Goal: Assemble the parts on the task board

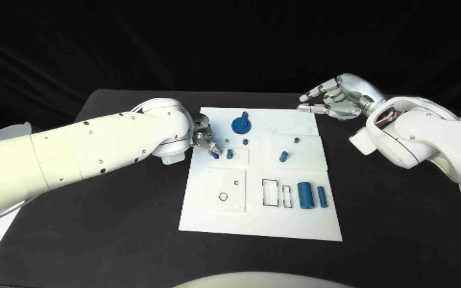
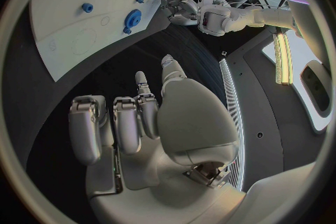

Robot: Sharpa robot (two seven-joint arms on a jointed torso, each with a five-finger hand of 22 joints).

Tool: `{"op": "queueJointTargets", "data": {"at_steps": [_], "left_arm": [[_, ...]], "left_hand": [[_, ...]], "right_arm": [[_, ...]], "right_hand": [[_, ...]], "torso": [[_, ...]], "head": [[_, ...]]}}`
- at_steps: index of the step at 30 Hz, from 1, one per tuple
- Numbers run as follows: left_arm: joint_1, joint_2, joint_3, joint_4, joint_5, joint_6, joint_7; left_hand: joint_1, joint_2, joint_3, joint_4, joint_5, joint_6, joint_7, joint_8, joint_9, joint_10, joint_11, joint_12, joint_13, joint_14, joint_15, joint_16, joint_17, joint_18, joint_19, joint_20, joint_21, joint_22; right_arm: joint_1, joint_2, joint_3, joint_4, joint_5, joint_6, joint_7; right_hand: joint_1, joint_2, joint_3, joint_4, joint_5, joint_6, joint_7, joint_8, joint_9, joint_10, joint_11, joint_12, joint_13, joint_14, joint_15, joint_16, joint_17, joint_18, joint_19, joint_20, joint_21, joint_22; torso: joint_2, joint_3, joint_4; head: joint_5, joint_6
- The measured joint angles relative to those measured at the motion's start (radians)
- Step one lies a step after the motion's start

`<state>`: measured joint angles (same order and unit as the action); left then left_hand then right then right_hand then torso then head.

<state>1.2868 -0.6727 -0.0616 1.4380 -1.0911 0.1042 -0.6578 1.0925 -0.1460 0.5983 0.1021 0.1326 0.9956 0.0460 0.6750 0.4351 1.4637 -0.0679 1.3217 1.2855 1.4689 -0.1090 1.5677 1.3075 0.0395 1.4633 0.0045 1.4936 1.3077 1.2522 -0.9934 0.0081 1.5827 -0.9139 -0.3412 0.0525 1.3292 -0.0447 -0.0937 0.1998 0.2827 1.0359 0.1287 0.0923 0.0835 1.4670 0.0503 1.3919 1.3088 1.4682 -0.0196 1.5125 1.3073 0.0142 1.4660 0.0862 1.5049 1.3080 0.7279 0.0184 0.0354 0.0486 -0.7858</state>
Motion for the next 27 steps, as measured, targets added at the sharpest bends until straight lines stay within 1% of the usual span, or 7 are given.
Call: {"op": "queueJointTargets", "data": {"at_steps": [1,5,10,14,17,26,27], "left_arm": [[0.0,0.0,0.0,0.0,0.0,0.001,0.0],[0.0,0.001,0.0,-0.002,-0.002,0.003,0.0],[-0.001,0.003,-0.001,-0.005,-0.003,0.006,0.0],[-0.002,0.004,-0.002,-0.01,-0.006,0.009,0.0],[-0.003,0.006,-0.002,-0.012,-0.007,0.013,0.0],[-0.005,0.008,-0.004,-0.016,-0.01,0.024,0.0],[-0.006,0.008,-0.004,-0.016,-0.01,0.025,0.0]], "left_hand": [[-0.006,0.0,0.0,0.0,0.0,0.011,-0.011,0.0,0.001,0.002,-0.002,0.0,0.001,0.0,0.0,0.0,0.0,0.0,0.002,-0.002,0.0,0.0],[-0.016,0.0,-0.006,0.006,0.0,0.016,-0.009,0.0,0.003,0.004,-0.004,0.003,0.003,0.0,0.0,0.0,0.0,0.0,0.003,-0.003,0.0,0.0],[-0.029,-0.003,-0.02,0.011,0.0,0.032,-0.025,-0.001,0.004,0.004,-0.004,0.006,0.005,-0.003,-0.004,0.0,0.0,0.0,0.003,-0.003,0.0,0.0],[-0.045,-0.016,-0.041,0.019,0.0,0.063,-0.055,-0.003,0.007,0.004,-0.004,0.006,0.009,-0.003,-0.004,0.0,0.0,0.0,0.003,-0.003,0.0,0.0],[-0.049,-0.02,-0.053,0.025,0.0,0.072,-0.064,-0.002,0.014,0.004,-0.004,0.009,0.012,-0.003,-0.004,0.0,0.0,0.0,0.003,-0.003,0.0,0.0],[-0.067,-0.021,-0.11,0.051,0.0,0.078,-0.064,-0.006,0.018,0.004,-0.004,0.018,0.02,-0.003,-0.004,0.0,0.0,0.0,0.003,-0.003,0.005,0.0],[-0.072,-0.026,-0.12,0.055,0.0,0.078,-0.064,-0.008,0.019,0.004,-0.004,0.018,0.021,-0.003,-0.004,0.0,0.0,0.0,0.003,-0.003,0.005,0.0]], "right_arm": [[0.0,0.0,0.0,0.0,0.0,0.0,0.0],[0.0,0.0,0.0,0.001,0.0,0.0,0.0],[0.0,0.0,0.0,0.001,0.0,0.0,0.0],[0.0,0.0,0.0,0.002,0.0,-0.001,0.001],[0.0,0.0,0.0,0.002,0.0,-0.001,0.001],[0.0,0.0,0.0,0.002,0.0,-0.001,0.001],[0.0,0.0,0.0,0.002,0.0,-0.001,0.001]], "right_hand": [[0.0,0.0,0.0,0.0,0.0,0.0,0.0,0.0,0.0,0.0,0.0,0.0,0.0,0.0,0.0,0.0,0.0,0.0,0.0,0.0,0.0,0.0],[0.0,0.0,0.0,0.0,0.0,0.0,0.0,0.0,0.0,0.0,0.0,0.0,0.0,0.0,0.0,0.0,0.0,0.0,0.0,0.0,0.0,0.0],[0.0,0.0,0.0,0.0,0.0,0.0,0.0,0.0,0.0,0.0,0.0,0.0,0.0,0.0,0.0,0.0,0.001,0.0,0.0,0.0,0.0,0.0],[0.0,0.0,0.0,0.0,0.0,0.0,0.0,0.0,0.0,0.0,0.0,0.0,0.0,0.0,0.0,0.0,0.001,0.0,0.0,0.0,0.0,0.0],[0.0,0.0,0.0,0.0,0.0,0.0,0.0,0.0,0.0,0.0,0.0,0.0,0.0,0.0,0.0,0.0,0.001,0.0,0.0,0.0,0.0,0.0],[0.0,0.0,0.0,0.0,0.0,0.0,0.0,0.0,0.0,0.0,0.0,0.0,0.0,0.0,0.0,0.0,0.001,0.0,0.0,0.0,0.0,0.0],[0.0,0.0,0.0,0.0,0.0,0.0,0.0,0.0,0.0,0.0,0.0,0.0,0.0,0.0,0.0,0.0,0.001,0.0,0.0,0.0,0.0,0.0]], "torso": [[0.0,0.0,0.0],[0.0,0.0,0.0002],[0.0,0.0001,0.0],[0.0,0.0002,-0.0001],[0.0,0.0002,-0.0001],[0.0,0.0002,0.0],[0.0,0.0002,0.0002]], "head": [[0.0,0.0],[0.001,0.0],[0.001,0.0],[0.0,-0.001],[0.0,-0.002],[-0.002,-0.002],[-0.002,-0.002]]}}
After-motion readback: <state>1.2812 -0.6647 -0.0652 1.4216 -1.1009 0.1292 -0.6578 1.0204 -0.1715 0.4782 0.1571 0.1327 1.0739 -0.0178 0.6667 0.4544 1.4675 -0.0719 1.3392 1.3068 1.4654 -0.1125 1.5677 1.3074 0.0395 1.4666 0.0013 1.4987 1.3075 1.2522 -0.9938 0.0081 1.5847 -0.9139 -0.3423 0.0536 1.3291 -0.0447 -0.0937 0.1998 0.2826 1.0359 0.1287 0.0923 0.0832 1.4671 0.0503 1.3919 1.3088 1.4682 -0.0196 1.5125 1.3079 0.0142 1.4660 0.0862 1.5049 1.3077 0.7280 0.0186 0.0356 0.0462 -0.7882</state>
